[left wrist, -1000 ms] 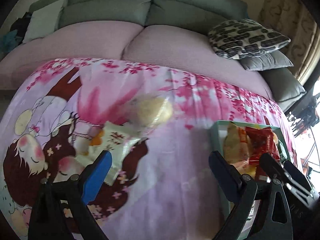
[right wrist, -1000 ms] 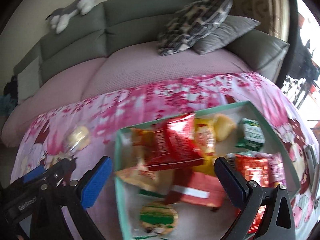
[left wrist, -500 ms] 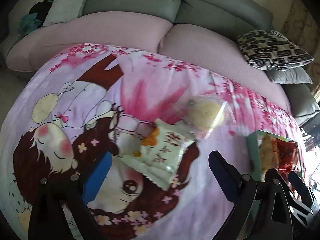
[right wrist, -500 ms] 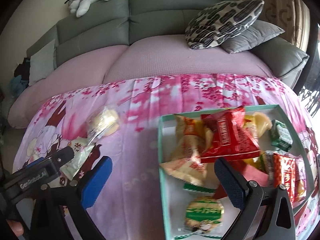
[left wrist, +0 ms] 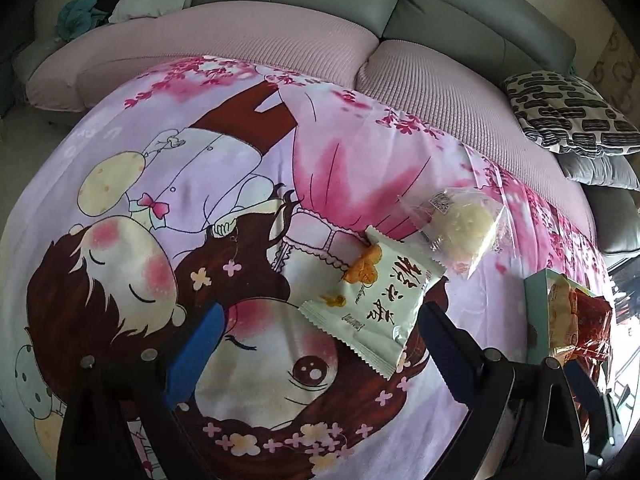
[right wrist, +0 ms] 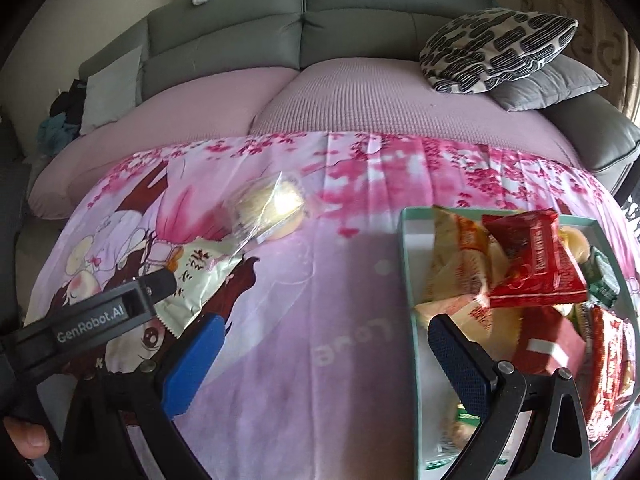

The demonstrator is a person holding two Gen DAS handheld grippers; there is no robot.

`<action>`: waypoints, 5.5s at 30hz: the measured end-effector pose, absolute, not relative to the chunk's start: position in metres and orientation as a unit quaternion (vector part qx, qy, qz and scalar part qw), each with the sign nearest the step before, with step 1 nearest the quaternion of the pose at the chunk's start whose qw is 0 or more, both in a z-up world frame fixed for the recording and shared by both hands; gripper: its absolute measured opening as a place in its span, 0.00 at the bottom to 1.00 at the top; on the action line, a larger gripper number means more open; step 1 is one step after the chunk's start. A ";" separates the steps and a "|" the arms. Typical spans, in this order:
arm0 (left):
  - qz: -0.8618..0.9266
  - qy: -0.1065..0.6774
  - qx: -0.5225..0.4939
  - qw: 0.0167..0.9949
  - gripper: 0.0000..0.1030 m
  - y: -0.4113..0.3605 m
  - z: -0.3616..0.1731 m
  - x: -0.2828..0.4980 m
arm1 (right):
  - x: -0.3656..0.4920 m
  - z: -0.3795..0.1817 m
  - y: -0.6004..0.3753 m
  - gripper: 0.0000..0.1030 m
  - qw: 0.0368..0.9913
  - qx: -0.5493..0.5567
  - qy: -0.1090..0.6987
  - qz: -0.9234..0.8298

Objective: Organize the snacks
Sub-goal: 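Grasp the pale green pastry pack with the left gripper while the right grasps the clear-wrapped bun, then carry the pastry pack and bun over the tray and open both grippers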

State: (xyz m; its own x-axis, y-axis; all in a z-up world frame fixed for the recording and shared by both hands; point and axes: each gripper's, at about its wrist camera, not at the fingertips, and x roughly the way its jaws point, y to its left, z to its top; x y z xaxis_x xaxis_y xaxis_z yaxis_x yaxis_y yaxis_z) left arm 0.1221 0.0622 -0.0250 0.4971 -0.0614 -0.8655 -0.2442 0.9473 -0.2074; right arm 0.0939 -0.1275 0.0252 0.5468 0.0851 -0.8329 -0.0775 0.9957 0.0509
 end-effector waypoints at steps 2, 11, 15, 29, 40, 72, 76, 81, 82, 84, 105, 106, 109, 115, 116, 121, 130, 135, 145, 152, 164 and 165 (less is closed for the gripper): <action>0.052 0.501 -0.156 0.849 0.95 0.063 -0.028 0.123 | 0.094 0.022 -0.125 1.00 0.878 0.003 0.476 0.049; 0.041 0.518 -0.164 0.839 0.95 0.062 -0.040 0.129 | 0.098 0.009 -0.117 0.95 0.872 -0.002 0.486 0.056; 0.041 0.526 -0.157 0.835 0.95 0.058 -0.045 0.133 | 0.099 0.006 -0.117 0.89 0.872 -0.009 0.486 0.050; 0.026 0.529 -0.102 0.842 0.95 0.036 -0.048 0.141 | 0.101 0.003 -0.122 0.88 0.870 -0.012 0.490 0.042; 0.043 0.519 -0.085 0.850 0.72 0.034 -0.047 0.146 | 0.101 0.003 -0.122 0.88 0.870 -0.012 0.490 0.043; 0.048 0.490 -0.173 0.853 0.66 0.081 -0.040 0.158 | 0.116 0.027 -0.111 0.88 0.892 -0.027 0.448 0.053; 0.054 0.487 -0.176 0.854 0.66 0.086 -0.039 0.159 | 0.129 0.035 -0.118 0.88 0.897 -0.003 0.439 0.060; 0.061 0.484 -0.181 0.854 0.66 0.093 -0.039 0.158 | 0.148 0.038 -0.112 0.88 0.898 -0.025 0.436 0.062; 0.062 0.484 -0.183 0.854 0.66 0.095 -0.039 0.158 | 0.152 0.038 -0.110 0.88 0.897 -0.029 0.436 0.066; 0.062 0.484 -0.185 0.853 0.66 0.097 -0.039 0.158 | 0.159 0.038 -0.107 0.88 0.895 -0.029 0.438 0.075; 0.069 0.486 -0.187 0.851 0.66 0.100 -0.040 0.160 | 0.205 0.003 -0.077 0.88 0.866 -0.057 0.482 0.120; 0.069 0.486 -0.187 0.851 0.66 0.100 -0.040 0.161 | 0.207 0.002 -0.077 0.88 0.865 -0.058 0.483 0.122; 0.070 0.486 -0.186 0.851 0.66 0.100 -0.040 0.161 | 0.208 0.000 -0.075 0.80 0.863 -0.063 0.487 0.122; 0.070 0.487 -0.184 0.851 0.66 0.100 -0.040 0.162 | 0.207 0.000 -0.075 0.75 0.863 -0.061 0.486 0.123; 0.070 0.487 -0.184 0.851 0.66 0.100 -0.040 0.162 | 0.206 0.000 -0.075 0.75 0.862 -0.060 0.487 0.124; 0.068 0.487 -0.183 0.851 0.66 0.100 -0.040 0.162 | 0.202 0.000 -0.076 0.67 0.862 -0.058 0.489 0.121; 0.060 0.492 -0.176 0.850 0.66 0.097 -0.040 0.162 | 0.189 0.003 -0.082 0.65 0.864 -0.052 0.489 0.108; 0.056 0.495 -0.173 0.850 0.66 0.093 -0.040 0.161 | 0.180 0.004 -0.085 0.64 0.864 -0.051 0.491 0.101; 0.044 0.501 -0.168 0.848 0.66 0.084 -0.038 0.156 | 0.158 0.008 -0.095 0.64 0.864 -0.036 0.495 0.083; 0.035 0.503 -0.164 0.848 0.66 0.077 -0.035 0.152 | 0.138 0.011 -0.105 0.64 0.863 -0.018 0.499 0.072; 0.020 0.489 -0.159 0.857 0.66 0.060 -0.017 0.138 | 0.103 0.034 -0.125 0.64 0.874 0.012 0.482 0.060; 0.019 0.487 -0.159 0.858 0.66 0.059 -0.016 0.137 | 0.099 0.037 -0.128 0.64 0.876 0.017 0.479 0.060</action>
